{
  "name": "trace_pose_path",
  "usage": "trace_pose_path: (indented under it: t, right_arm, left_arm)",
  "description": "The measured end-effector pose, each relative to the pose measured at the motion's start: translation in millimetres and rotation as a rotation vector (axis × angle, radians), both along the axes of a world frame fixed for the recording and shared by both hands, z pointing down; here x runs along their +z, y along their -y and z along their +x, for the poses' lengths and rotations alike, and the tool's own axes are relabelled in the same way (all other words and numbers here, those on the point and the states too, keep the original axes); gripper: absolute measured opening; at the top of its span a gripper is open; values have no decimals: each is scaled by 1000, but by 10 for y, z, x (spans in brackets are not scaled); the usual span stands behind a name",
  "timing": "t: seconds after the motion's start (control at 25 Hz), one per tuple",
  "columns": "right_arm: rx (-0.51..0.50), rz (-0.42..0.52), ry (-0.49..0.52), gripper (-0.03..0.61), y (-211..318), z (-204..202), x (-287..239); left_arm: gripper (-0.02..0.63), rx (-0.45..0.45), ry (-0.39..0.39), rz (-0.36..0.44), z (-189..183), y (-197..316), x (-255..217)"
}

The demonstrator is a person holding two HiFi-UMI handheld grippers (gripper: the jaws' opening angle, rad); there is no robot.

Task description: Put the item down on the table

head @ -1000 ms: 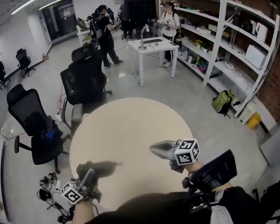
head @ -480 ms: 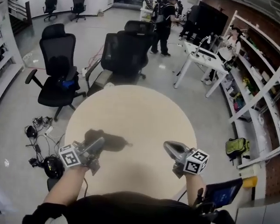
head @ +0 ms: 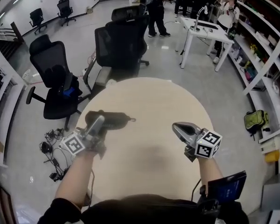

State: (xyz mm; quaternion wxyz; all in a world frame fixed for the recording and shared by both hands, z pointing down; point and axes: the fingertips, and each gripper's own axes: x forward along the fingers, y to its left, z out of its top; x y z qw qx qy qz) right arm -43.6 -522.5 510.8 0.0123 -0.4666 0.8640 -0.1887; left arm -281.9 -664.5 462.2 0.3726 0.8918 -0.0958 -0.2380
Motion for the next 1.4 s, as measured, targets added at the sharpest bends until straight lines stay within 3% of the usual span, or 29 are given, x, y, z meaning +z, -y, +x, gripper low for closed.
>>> trace_pose_path:
  t: [0.28,0.44,0.6,1.08,1.4]
  right_arm:
    - [27,38,-29,15,752,504,140]
    - [11,53,-53,15,1284,697,370]
    - [-14,61,-81,15,1743,830,656]
    - [-92,46,-91,15,2574,965,1621]
    - [-139,21,-69,15,2597,919,1837]
  left_arm:
    - [261,36,4,20,726,910,76]
    - [261,-2,78,65,1078,1534,373]
    - [261,39,63,3,1461,1984,767]
    - [262,125,162,-110,2666,2956,2126]
    - [265,146,429,-165,3239,3166,2828]
